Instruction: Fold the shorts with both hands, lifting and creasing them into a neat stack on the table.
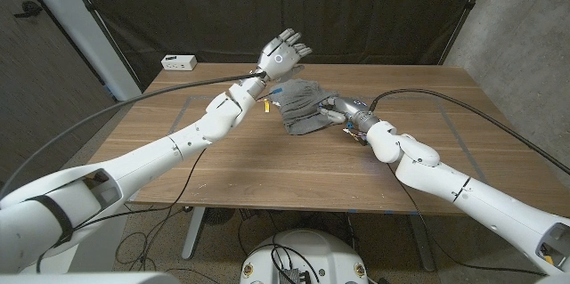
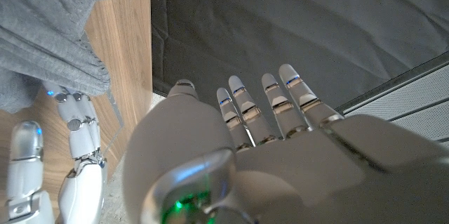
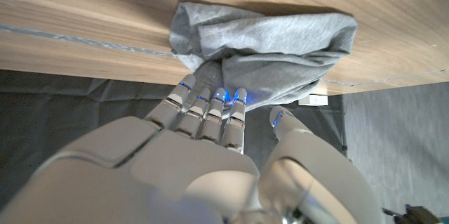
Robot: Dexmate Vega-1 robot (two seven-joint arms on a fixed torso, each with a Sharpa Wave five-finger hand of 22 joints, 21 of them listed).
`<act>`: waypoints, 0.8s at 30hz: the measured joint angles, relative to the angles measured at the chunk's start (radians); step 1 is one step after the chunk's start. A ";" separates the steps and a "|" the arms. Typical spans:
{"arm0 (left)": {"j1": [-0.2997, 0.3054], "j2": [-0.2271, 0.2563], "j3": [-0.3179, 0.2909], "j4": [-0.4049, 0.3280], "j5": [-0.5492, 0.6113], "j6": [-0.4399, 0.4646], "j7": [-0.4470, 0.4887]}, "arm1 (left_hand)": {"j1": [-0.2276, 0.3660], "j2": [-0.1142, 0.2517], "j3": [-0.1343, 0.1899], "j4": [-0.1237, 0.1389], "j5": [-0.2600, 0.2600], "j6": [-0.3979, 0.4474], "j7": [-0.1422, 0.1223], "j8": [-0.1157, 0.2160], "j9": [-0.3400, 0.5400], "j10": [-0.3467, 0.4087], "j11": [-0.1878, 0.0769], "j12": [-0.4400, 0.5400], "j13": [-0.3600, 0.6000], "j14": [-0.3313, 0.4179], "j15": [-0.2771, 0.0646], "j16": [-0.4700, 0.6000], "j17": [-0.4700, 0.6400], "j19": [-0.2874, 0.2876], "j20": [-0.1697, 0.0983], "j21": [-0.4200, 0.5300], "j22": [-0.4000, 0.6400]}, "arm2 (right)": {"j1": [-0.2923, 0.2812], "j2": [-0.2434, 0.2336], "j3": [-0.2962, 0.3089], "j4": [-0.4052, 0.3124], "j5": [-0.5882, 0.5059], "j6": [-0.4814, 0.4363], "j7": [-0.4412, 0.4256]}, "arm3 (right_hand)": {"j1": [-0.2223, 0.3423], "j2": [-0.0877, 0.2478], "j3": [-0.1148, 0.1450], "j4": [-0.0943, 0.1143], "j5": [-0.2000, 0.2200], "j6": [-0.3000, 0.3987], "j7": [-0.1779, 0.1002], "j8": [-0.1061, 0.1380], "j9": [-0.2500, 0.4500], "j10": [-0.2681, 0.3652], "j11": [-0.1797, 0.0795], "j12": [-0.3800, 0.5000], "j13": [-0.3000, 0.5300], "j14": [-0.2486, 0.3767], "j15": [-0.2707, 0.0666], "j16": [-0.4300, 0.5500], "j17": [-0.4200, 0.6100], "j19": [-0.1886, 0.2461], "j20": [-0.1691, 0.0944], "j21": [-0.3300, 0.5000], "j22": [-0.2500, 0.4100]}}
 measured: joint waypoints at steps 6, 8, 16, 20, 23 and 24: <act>0.041 0.011 -0.038 -0.033 -0.027 0.029 -0.011 | -0.007 -0.006 0.000 0.000 -0.008 0.000 0.000 0.000 -0.003 -0.009 0.002 0.000 0.000 -0.009 -0.002 0.000 0.000 0.000 0.000 0.000 0.000 | -0.026 -0.003 0.028 -0.028 0.010 -0.042 -0.039 | -0.004 -0.004 0.000 0.000 0.000 0.004 0.004 0.000 0.000 0.000 0.000 0.000 0.000 0.000 0.000 0.000 0.000 0.000 0.000 0.000 0.000; 0.063 0.014 -0.057 -0.047 -0.042 0.045 -0.014 | -0.016 -0.008 -0.008 0.000 -0.008 0.000 0.000 0.000 -0.003 -0.015 0.004 0.000 0.000 -0.009 -0.002 0.000 0.000 -0.005 0.005 0.000 0.000 | -0.034 -0.003 0.037 -0.034 0.014 -0.054 -0.053 | -0.004 -0.004 0.000 0.000 0.000 0.004 0.004 0.000 0.000 0.000 0.000 0.000 0.000 0.000 0.000 0.000 0.000 0.000 0.000 0.000 0.000; 0.129 0.012 -0.113 -0.083 -0.095 0.112 -0.022 | -0.051 -0.012 -0.019 0.003 -0.008 -0.013 0.001 0.000 -0.002 -0.048 0.006 0.000 0.000 -0.027 0.002 0.000 0.000 -0.013 0.013 -0.007 0.000 | -0.046 0.006 0.060 -0.045 0.037 -0.077 -0.103 | -0.004 -0.004 0.000 0.000 0.000 0.004 0.004 0.000 0.000 0.000 0.000 0.000 0.000 0.000 0.000 0.000 0.000 0.004 -0.004 0.000 0.000; 0.167 0.002 -0.144 -0.103 -0.129 0.159 -0.030 | -0.082 -0.007 -0.023 0.008 -0.015 -0.049 0.002 -0.008 -0.002 -0.083 0.018 0.000 0.000 -0.047 0.003 0.000 0.000 -0.022 0.022 -0.007 0.000 | -0.045 0.017 0.069 -0.031 0.062 -0.065 -0.123 | -0.004 -0.004 0.000 0.000 0.000 0.004 0.004 0.000 0.000 0.000 0.000 0.000 0.000 0.000 0.000 0.000 0.000 0.004 -0.004 0.000 0.000; 0.190 -0.008 -0.163 -0.115 -0.156 0.190 -0.037 | -0.100 0.005 -0.028 0.012 -0.017 -0.081 0.001 -0.009 -0.002 -0.109 0.038 0.000 0.000 -0.063 0.002 0.000 0.002 -0.035 0.035 -0.015 0.000 | -0.043 0.026 0.077 -0.019 0.084 -0.048 -0.140 | -0.004 -0.004 0.000 0.000 0.000 0.004 0.004 0.000 0.000 0.000 0.000 0.000 0.000 0.000 0.000 0.000 0.000 0.004 -0.004 0.000 0.000; 0.194 -0.009 -0.167 -0.117 -0.163 0.198 -0.038 | -0.110 0.005 -0.028 0.012 -0.021 -0.091 0.000 -0.015 -0.002 -0.117 0.046 0.000 0.000 -0.067 0.005 0.000 0.003 -0.036 0.036 -0.015 0.002 | -0.043 0.028 0.079 -0.015 0.089 -0.043 -0.142 | -0.004 -0.004 0.000 0.000 0.000 0.003 0.004 0.000 0.000 0.000 0.000 0.000 0.000 0.000 0.000 0.000 0.000 0.004 -0.004 0.000 0.000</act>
